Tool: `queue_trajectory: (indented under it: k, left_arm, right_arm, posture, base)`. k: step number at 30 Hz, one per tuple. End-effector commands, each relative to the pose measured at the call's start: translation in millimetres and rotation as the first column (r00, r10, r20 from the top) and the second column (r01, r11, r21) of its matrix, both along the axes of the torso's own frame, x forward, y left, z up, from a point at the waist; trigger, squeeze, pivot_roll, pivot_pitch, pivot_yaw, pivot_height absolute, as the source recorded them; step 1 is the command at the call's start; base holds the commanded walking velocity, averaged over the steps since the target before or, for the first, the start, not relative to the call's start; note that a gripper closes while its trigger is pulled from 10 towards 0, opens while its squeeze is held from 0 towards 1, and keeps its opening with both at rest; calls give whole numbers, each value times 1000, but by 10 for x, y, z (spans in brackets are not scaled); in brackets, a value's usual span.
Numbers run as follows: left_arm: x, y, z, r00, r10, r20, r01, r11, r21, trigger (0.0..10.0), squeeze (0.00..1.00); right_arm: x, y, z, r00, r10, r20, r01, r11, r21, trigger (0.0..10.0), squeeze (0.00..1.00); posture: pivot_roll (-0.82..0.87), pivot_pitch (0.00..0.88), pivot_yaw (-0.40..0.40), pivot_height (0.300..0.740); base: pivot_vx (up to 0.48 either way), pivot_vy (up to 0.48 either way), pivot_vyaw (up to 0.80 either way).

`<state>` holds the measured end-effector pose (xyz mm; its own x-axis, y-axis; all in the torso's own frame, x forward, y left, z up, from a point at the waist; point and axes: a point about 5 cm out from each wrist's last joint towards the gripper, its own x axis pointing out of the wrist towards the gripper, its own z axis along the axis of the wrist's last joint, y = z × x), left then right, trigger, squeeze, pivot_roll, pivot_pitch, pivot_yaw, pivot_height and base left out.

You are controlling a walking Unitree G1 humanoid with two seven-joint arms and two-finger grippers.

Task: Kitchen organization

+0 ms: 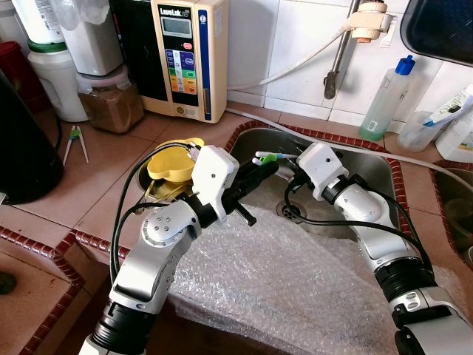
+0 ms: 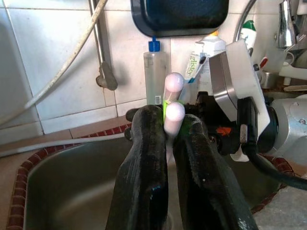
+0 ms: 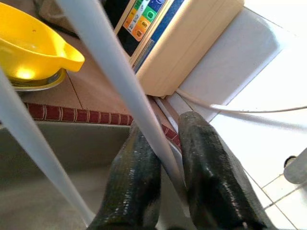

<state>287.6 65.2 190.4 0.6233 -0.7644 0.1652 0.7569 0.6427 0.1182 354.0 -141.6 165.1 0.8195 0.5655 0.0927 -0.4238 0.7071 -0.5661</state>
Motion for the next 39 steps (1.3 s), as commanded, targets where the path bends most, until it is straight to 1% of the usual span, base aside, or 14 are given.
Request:
queue_trajectory:
  k: [1,2,3,4,6,15,20,25,29,30,31,32,33,39]
  left_arm:
    - [12,45,-52,1000,17,-10,-17,999,32,745,0]
    - [12,47,-54,1000,18,-10,-18,999,34,745,0]
    - [12,48,-75,1000,22,-10,-21,998,52,2902,0]
    - [12,50,-88,1000,25,-15,-24,998,57,9373,0]
    - [16,63,-112,998,41,-40,-40,998,42,10000,1000]
    - [32,166,-291,992,95,-85,-87,991,98,10000,1000]
    - [2,161,-364,992,68,-102,-52,986,157,10000,1000]
    - [-5,185,-435,995,61,-82,-41,973,228,10000,1000]
    - [-6,185,-441,994,59,-88,-38,973,227,10000,1000]
    - [-4,187,-443,994,63,-86,-41,972,233,10000,1000]
    - [-3,187,-443,994,63,-85,-42,971,234,10000,1000]
    - [-5,187,-447,994,64,-85,-42,971,237,10000,1000]
    - [-8,187,-455,994,66,-84,-44,970,241,10000,1000]
    - [-19,184,-466,995,60,-80,-39,969,245,10000,1000]
  right_arm:
    - [28,-152,49,998,-63,11,63,998,30,0,0]
    - [28,-154,49,998,-64,11,64,998,30,0,0]
    - [28,-158,43,998,-66,10,65,997,29,0,0]
    - [27,-158,39,998,-66,9,66,997,29,0,0]
    - [24,-153,30,998,-66,7,66,997,29,0,0]
    - [41,-126,-66,997,-81,-20,80,997,-20,0,0]
    - [114,-209,-218,984,-145,-101,131,982,-139,0,0]
    - [165,-431,-444,940,-258,-224,172,924,-341,0,0]
    - [188,-552,-463,906,-330,-264,225,906,-358,0,0]
    - [189,-613,-489,882,-368,-295,253,896,-365,3020,0]
    - [189,-623,-495,877,-375,-301,257,894,-366,3020,0]
    - [188,-645,-503,866,-391,-312,276,893,-355,10000,0]
    - [183,-684,-530,842,-421,-338,308,889,-339,10000,1000]
    - [130,-719,-659,792,-443,-420,323,888,-327,10000,1000]
  posture:
    - [-20,0,-1,740]
    - [-20,0,-1,740]
    - [-20,0,-1,740]
    - [-18,0,-1,740]
    - [-17,0,2,740]
    - [-9,0,9,740]
    - [-4,0,12,740]
    - [0,0,18,740]
    - [4,0,10,740]
    - [6,0,8,740]
    - [6,0,8,740]
    - [6,0,8,740]
    - [9,0,8,740]
    - [7,0,14,740]
  base:
    - [0,0,0]
    - [0,0,0]
    - [0,0,0]
    - [0,0,0]
    - [0,0,0]
    - [0,0,0]
    - [0,0,0]
    - [0,0,0]
    - [0,0,0]
    - [0,0,0]
    - [0,0,0]
    - [0,0,0]
    - [0,0,0]
    - [0,0,0]
